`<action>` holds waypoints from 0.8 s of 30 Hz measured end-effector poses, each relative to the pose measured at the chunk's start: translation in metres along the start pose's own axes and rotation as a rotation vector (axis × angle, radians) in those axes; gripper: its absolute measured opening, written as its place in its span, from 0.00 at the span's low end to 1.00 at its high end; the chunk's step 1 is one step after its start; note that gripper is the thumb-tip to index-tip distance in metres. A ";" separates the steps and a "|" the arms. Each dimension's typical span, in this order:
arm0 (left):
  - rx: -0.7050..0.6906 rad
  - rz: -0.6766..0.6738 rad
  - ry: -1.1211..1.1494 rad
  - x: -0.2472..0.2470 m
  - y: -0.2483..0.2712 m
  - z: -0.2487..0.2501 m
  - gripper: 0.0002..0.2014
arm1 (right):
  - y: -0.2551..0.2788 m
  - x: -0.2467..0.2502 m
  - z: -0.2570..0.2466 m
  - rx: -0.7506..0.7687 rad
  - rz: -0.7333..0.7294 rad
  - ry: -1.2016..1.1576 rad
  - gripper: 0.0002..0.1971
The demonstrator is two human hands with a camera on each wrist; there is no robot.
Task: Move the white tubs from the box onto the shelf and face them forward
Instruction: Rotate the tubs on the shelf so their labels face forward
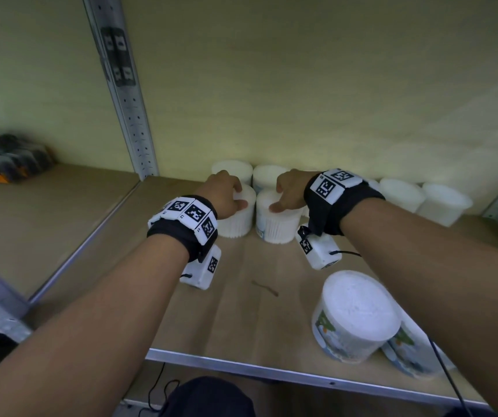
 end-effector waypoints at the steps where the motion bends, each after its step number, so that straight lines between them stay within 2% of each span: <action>1: -0.002 0.001 -0.003 0.000 0.000 0.001 0.24 | -0.001 -0.002 0.000 -0.007 -0.004 -0.001 0.32; 6: 0.003 -0.001 -0.003 0.000 0.000 0.000 0.24 | -0.005 -0.002 -0.002 -0.010 -0.008 -0.019 0.32; 12: 0.002 0.006 0.008 0.000 0.001 0.000 0.24 | 0.002 -0.002 -0.004 0.038 -0.038 -0.002 0.27; 19: -0.004 0.023 0.011 0.000 0.001 0.001 0.23 | 0.010 0.002 -0.008 0.092 -0.101 -0.112 0.29; 24: -0.002 0.016 0.019 0.000 0.002 0.001 0.23 | -0.003 0.006 0.001 -0.010 0.007 -0.086 0.25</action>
Point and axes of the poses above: each hand's wrist, its own y-axis away from the middle knuckle, its own x-axis out of the back of the hand, z = x × y, the point moved 10 cm from there along -y, towards the middle knuckle, and after that the axes turned 9 degrees about -x, right-handed, at the moved point
